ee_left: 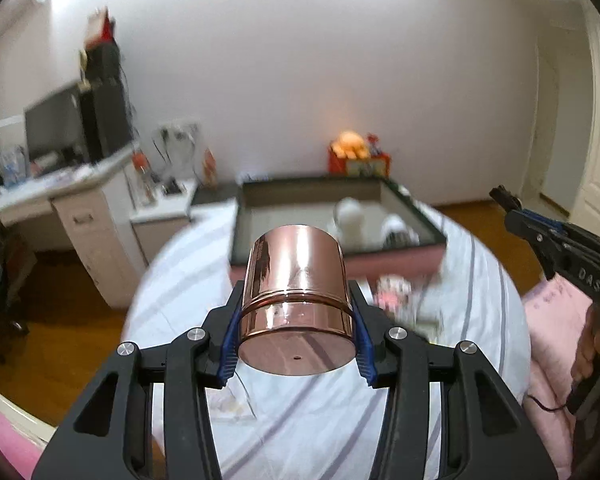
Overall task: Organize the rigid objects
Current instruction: 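Lift and carry the rose-gold cup over the pink box while the right gripper carries the hair clip there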
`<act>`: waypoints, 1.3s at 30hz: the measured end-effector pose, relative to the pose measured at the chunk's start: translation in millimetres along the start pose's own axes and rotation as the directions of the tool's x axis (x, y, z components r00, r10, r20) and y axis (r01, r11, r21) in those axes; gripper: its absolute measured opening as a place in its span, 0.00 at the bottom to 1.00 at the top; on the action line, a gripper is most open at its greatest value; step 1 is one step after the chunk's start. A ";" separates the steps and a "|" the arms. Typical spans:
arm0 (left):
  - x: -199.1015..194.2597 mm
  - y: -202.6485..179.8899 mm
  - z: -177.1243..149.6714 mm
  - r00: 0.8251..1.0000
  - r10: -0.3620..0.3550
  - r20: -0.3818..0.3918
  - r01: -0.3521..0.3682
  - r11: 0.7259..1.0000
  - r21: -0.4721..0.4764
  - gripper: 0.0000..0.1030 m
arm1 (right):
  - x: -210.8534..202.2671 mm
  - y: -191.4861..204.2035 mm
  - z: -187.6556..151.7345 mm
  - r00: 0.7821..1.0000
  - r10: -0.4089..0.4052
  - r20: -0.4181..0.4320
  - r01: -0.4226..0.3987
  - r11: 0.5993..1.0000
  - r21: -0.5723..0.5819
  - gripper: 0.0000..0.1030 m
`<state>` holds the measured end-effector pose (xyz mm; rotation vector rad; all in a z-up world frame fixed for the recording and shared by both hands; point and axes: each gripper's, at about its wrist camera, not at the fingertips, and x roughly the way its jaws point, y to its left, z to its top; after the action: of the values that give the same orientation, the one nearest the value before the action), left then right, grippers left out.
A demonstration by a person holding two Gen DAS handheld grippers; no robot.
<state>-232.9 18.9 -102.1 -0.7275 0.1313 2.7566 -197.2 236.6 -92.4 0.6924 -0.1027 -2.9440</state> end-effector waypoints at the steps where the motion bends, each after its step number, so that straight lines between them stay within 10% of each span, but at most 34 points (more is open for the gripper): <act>1: -6.9 -0.3 7.7 1.000 0.004 0.027 -0.004 1.000 -0.001 0.46 | -7.7 7.0 7.5 0.999 -0.011 0.037 0.012 1.000 -0.022 0.19; 17: -38.6 21.5 60.9 0.959 0.159 0.237 -0.148 0.987 -0.061 0.46 | -26.1 44.6 59.4 0.977 0.028 0.210 -0.003 0.993 -0.117 0.19; 39: 163.5 -4.5 73.1 0.999 0.022 -0.047 -0.020 0.998 0.052 0.46 | 116.0 0.0 64.8 0.999 -0.046 0.008 0.046 0.994 -0.102 0.19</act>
<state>-401.8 75.9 -119.7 -0.7820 0.2205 2.7458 -329.3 224.4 -85.5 0.6807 0.0647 -2.9703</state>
